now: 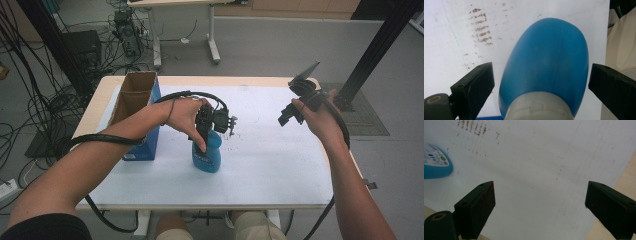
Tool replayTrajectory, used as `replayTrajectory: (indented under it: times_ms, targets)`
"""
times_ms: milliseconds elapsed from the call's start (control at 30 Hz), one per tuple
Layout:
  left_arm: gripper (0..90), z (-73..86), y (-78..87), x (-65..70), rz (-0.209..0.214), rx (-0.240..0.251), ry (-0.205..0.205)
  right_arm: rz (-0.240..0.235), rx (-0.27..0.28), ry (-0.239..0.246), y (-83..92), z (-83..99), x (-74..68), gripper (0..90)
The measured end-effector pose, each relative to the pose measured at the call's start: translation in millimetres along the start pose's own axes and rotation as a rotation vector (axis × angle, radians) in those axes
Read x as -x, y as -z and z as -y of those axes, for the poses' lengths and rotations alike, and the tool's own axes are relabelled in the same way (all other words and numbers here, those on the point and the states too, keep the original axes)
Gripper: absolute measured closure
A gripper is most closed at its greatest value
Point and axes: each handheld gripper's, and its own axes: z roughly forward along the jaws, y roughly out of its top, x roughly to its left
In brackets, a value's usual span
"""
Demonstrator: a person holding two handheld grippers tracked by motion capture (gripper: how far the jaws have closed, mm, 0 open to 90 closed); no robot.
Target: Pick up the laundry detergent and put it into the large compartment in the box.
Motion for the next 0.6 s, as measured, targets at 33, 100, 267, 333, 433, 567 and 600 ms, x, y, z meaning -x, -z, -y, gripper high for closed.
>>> replayTrajectory:
  times_ms: [33, 100, 267, 333, 433, 567, 600]
  targets:
    - [6.7, 0.0, -0.2, 0.1, -0.001, -0.001, 0.0, -0.003, -0.002, -0.001, 0.0, -0.6, -0.1, 9.5]
    - [6.7, 0.2, -0.7, 0.1, -0.001, 0.0, -0.001, -0.002, -0.002, 0.002, -0.1, -0.9, -0.6, 9.5]
    - [6.7, -0.1, -2.5, 0.4, -0.008, -0.001, -0.005, -0.002, -0.001, 0.0, -0.5, -0.5, 0.1, 9.5]
    - [6.6, 0.1, -3.4, -0.8, -0.002, 0.0, -0.001, -0.002, -0.002, -0.002, -0.7, -0.3, 0.5, 9.5]
    - [6.8, 0.2, -4.0, -1.0, -0.003, -0.002, -0.002, -0.002, -0.004, -0.002, -1.3, 0.1, 1.8, 9.5]
    - [7.3, 0.0, -4.0, -0.8, -0.005, -0.002, -0.004, -0.001, -0.003, -0.003, -1.2, 0.6, 2.1, 9.5]
    - [7.3, -0.1, -4.0, -1.1, -0.004, -0.002, -0.003, -0.002, -0.003, -0.004, -1.1, 0.5, 2.1, 9.5]
